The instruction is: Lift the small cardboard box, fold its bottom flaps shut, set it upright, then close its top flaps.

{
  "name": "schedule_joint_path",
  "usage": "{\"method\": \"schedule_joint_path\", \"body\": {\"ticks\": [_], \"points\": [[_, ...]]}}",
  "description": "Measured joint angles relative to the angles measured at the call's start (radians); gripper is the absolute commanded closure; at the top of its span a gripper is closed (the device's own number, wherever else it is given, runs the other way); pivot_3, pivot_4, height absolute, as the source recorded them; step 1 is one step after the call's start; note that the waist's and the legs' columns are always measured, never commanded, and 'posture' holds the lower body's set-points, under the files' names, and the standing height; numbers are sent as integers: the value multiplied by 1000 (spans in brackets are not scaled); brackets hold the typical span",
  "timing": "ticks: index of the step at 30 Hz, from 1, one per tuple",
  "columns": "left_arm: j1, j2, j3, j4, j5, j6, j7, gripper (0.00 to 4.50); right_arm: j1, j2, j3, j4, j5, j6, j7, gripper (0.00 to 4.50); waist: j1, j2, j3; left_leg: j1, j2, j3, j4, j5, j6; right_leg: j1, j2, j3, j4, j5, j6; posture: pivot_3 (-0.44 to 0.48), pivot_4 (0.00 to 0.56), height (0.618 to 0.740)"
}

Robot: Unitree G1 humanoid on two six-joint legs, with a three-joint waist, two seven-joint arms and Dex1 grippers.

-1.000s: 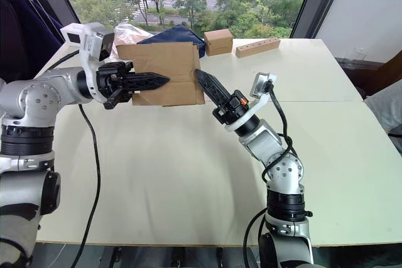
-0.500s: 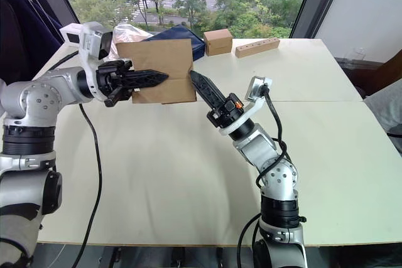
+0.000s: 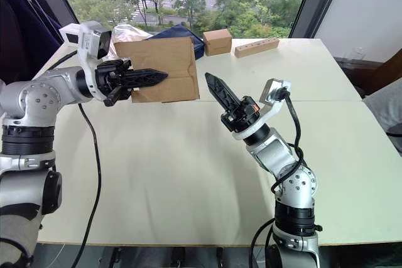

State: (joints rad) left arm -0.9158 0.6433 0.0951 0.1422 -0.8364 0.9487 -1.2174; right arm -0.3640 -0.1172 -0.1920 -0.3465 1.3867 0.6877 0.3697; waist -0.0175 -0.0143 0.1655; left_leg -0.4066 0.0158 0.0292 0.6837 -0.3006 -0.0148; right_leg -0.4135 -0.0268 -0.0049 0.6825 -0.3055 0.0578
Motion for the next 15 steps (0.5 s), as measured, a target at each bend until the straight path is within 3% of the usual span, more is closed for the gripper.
{"method": "schedule_joint_path", "body": {"ticks": [15], "points": [[0,-2,-2,0,1,-1,-8,4500,-47,-20,155,9,-156,15,31,4409,1,0,0,0,0,0,0,0,0,0,0,0,0,0,0,0,150,740]]}}
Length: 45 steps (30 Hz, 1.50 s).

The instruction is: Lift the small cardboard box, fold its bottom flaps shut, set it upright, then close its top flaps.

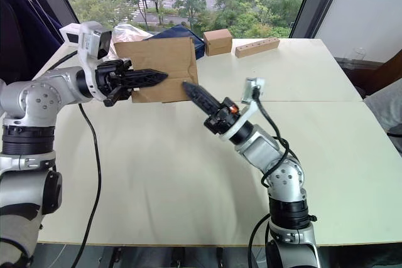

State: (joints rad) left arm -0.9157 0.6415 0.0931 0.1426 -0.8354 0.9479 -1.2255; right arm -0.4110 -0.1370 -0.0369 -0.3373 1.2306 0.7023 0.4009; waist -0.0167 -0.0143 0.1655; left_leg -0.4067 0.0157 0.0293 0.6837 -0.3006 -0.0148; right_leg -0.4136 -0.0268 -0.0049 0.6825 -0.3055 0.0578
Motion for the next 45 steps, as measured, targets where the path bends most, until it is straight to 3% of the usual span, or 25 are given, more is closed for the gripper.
{"method": "schedule_joint_path", "body": {"ticks": [6,14,23,38,42,45], "points": [[0,0,-1,-1,0,0,-12,4500,20,-24,7,-35,-6,10,8,4409,3,0,0,0,0,0,0,0,0,0,0,0,0,0,0,0,150,740],[0,2,-3,0,13,0,-34,4500,36,-107,-101,-111,80,-6,-6,4409,-1,0,0,0,0,0,0,0,0,0,0,0,0,0,0,0,150,740],[-7,-13,-13,1,18,4,-37,4500,-34,-75,-80,33,-108,-104,-25,4409,0,0,0,0,0,0,0,0,0,0,0,0,0,0,0,0,150,740],[-7,-11,-25,3,30,5,-53,4500,-27,-43,-26,32,-216,-106,11,4409,1,0,0,0,0,0,0,0,0,0,0,0,0,0,0,0,150,740],[-14,-9,-46,11,49,4,-68,4500,-3,-59,-47,14,-215,-99,9,4409,3,0,0,0,0,0,0,0,0,0,0,0,0,0,0,0,150,740],[-55,38,-137,11,160,-58,-64,4500,44,-139,-101,-32,-168,-67,12,4409,7,0,0,-1,-1,-1,0,0,0,1,-1,0,-1,0,0,0,150,740]]}}
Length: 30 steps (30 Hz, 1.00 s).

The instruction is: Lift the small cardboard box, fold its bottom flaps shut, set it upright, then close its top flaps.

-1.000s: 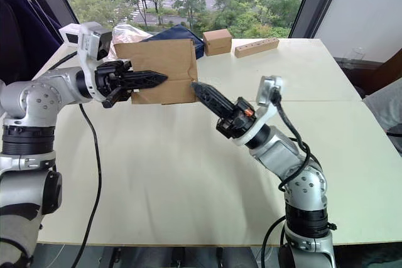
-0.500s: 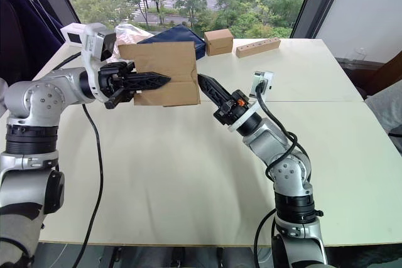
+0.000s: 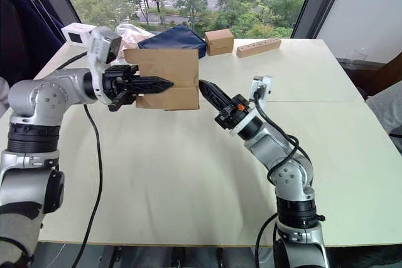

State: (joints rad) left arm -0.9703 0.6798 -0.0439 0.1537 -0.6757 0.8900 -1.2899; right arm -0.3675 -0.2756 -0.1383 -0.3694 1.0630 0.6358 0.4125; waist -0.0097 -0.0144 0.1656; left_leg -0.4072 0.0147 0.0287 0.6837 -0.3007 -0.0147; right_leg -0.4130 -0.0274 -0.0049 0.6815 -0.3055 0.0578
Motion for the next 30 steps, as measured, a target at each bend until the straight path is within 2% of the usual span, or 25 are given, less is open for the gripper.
{"method": "schedule_joint_path", "body": {"ticks": [3,6,9,11,15,18,22,25,29,30], "points": [[-66,97,-155,3,118,-51,-112,4500,80,-119,-87,-34,38,36,16,4409,-2,0,0,0,0,0,0,0,0,0,1,0,-1,0,0,0,150,740],[-153,150,-306,12,213,-123,-260,4500,168,-225,-124,-61,42,72,48,4409,-1,0,0,0,0,0,-1,0,0,0,1,0,-1,0,0,0,150,740],[-249,160,-486,48,343,-265,-310,4500,288,-403,-133,-117,-44,96,117,4409,2,1,0,1,-1,0,0,0,1,1,2,1,-1,-1,1,0,150,740],[-298,139,-602,76,435,-295,-319,4500,341,-468,-144,-155,-95,97,147,4409,0,1,0,1,-1,0,0,-1,1,2,3,1,-1,-1,1,0,150,740],[-326,95,-764,76,547,-317,-320,4500,401,-515,-143,-224,-165,85,176,4409,-7,0,0,0,0,0,0,-1,2,1,5,3,-1,-2,2,0,150,740],[-334,110,-834,27,549,-301,-321,4500,418,-516,-126,-258,-218,77,161,4409,-6,0,1,0,1,0,0,-1,2,0,5,3,-1,-2,2,0,150,740],[-344,64,-901,-84,560,-132,-321,4500,454,-451,-69,-308,-277,71,97,4409,3,0,1,0,-1,-2,1,-1,2,2,3,3,-1,-3,3,0,150,740],[-344,38,-915,-87,586,-92,-321,3782,465,-408,-48,-336,-303,69,54,4500,0,0,1,0,-2,-2,1,-1,2,2,3,3,-1,-3,3,0,150,740],[-344,-31,-913,-42,624,-68,-317,2250,465,-384,-20,-346,-323,69,29,4500,-1,0,0,0,-2,-2,1,-1,2,3,3,3,-1,-3,3,0,150,740],[-344,-38,-911,-36,625,-62,-317,1983,465,-383,-20,-346,-326,69,27,4500,-2,0,0,0,-2,-2,1,-1,2,2,3,3,-1,-3,3,0,150,740]]}}
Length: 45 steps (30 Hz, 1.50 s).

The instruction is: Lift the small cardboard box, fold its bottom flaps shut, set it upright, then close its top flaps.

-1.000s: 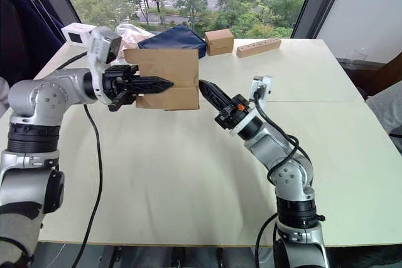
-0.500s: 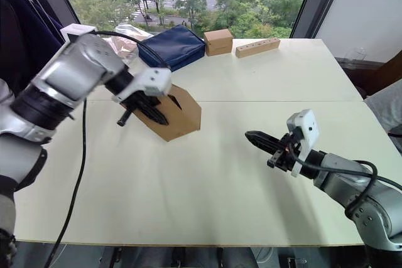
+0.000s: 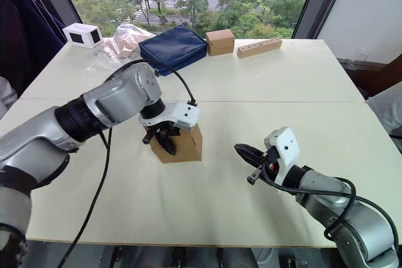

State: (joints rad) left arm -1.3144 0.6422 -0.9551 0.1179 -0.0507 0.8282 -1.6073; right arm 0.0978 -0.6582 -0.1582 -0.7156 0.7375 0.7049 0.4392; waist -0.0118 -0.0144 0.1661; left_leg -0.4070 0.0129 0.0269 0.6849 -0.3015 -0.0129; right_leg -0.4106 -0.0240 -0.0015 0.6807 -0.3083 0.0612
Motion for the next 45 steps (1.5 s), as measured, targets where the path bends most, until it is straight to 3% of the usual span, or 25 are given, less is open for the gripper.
{"method": "schedule_joint_path", "body": {"ticks": [7,13,17,21,24,27,28,30,34,38,45], "points": [[-76,6,59,38,-63,91,-3,1983,-26,-8,-2,3,-1,9,30,4500,1,0,0,0,0,0,0,0,0,0,0,0,0,0,0,0,150,740],[-71,53,125,-27,-179,184,-1,1983,-114,-28,20,69,-1,10,93,4500,-1,0,0,0,0,0,0,0,0,0,0,0,1,0,0,0,150,740],[-67,58,323,-20,-255,299,49,1983,-176,-23,38,118,-2,9,125,4500,0,0,0,0,0,0,0,0,0,0,0,0,1,0,0,0,150,740],[-31,42,610,3,-336,365,175,1983,-201,-10,53,169,-17,2,148,4500,-1,0,0,1,0,0,0,0,0,0,-1,0,2,0,0,0,150,740],[133,2,902,-21,-383,365,370,1983,-227,13,88,217,-32,-13,170,4500,-7,2,-1,2,1,0,0,0,0,0,-1,0,3,0,0,0,150,740],[363,-4,1068,-132,-385,340,530,1983,-249,15,111,260,-60,-25,189,4500,-5,1,-1,2,2,0,0,1,-1,0,-1,0,4,0,0,0,150,740],[459,15,1091,-192,-385,324,558,2218,-264,20,123,277,-70,-31,196,4500,-7,1,-1,2,1,1,0,1,-2,0,-2,0,3,0,0,0,150,740],[578,35,1095,-250,-377,302,593,2650,-273,22,133,295,-90,-36,203,4500,0,1,-1,2,1,1,0,1,-2,0,-2,0,3,0,0,0,150,740],[790,3,1193,-367,-373,239,722,4322,-312,17,190,359,-183,-82,224,4500,12,-1,-1,2,0,0,1,0,-1,2,-4,0,2,0,0,0,150,740],[1011,-58,1224,-472,-364,128,826,4438,-324,35,200,390,-204,-86,241,4500,15,0,-2,3,1,1,0,0,-1,2,-4,0,2,0,0,0,150,740],[1142,-106,1146,-481,-350,3,881,4438,-340,84,280,428,-298,-101,223,4500,19,0,-2,5,1,1,0,0,-1,4,-5,0,2,1,0,0,150,740]]}}
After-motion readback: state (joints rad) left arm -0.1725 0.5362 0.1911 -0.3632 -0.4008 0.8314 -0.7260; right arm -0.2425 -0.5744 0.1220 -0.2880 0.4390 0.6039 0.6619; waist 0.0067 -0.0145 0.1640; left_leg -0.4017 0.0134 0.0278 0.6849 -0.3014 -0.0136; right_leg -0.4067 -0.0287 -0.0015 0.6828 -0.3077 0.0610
